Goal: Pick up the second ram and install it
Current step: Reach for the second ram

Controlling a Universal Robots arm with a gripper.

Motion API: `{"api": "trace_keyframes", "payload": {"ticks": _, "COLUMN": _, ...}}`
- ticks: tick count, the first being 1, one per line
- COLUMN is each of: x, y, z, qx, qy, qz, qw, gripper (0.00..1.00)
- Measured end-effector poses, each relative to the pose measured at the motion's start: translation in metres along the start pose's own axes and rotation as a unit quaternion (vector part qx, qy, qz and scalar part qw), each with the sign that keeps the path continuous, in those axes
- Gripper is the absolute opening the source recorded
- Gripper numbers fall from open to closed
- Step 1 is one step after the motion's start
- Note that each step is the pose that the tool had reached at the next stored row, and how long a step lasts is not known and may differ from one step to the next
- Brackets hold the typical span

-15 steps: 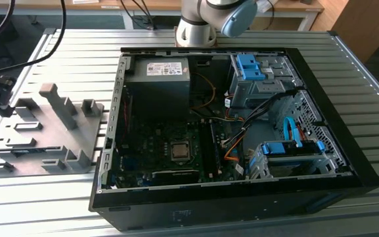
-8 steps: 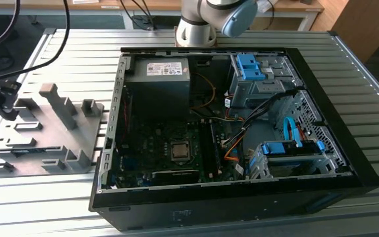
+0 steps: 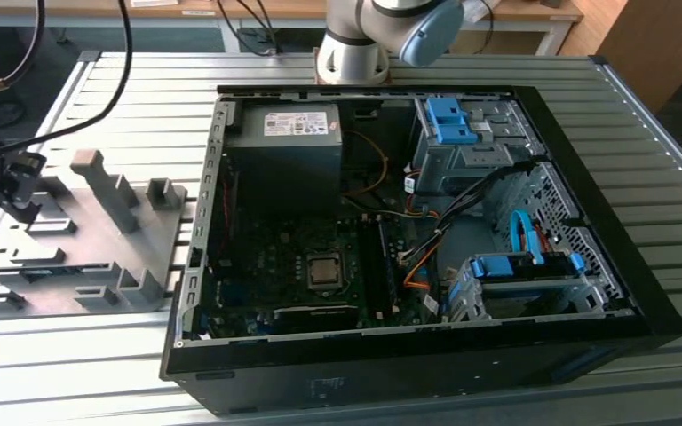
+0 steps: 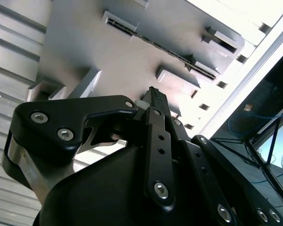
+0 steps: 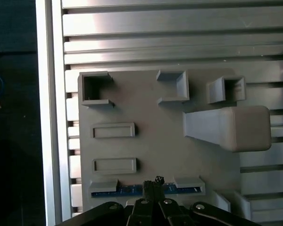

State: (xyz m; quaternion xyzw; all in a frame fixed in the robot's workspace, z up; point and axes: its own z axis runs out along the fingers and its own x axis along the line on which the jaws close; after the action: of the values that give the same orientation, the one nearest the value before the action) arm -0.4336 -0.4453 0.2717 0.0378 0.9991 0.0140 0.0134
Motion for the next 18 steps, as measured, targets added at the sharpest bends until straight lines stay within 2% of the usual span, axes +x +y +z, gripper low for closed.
{"api": "trace_keyframes", "payload": {"ticks": 8, "x": -0.0007, "y": -0.0055, "z": 0.0053, "qx": 0.0025, "qy": -0.0001, "qz": 0.0, "qw": 1.0, "gripper": 0.1}}
{"api": "trace_keyframes", "payload": {"ticks": 18, "x": -0.001, "y": -0.0098, "z": 0.0105, "qx": 0.0077, "qy": -0.0005, "qz": 0.0, "qw": 1.0, "gripper": 0.1}}
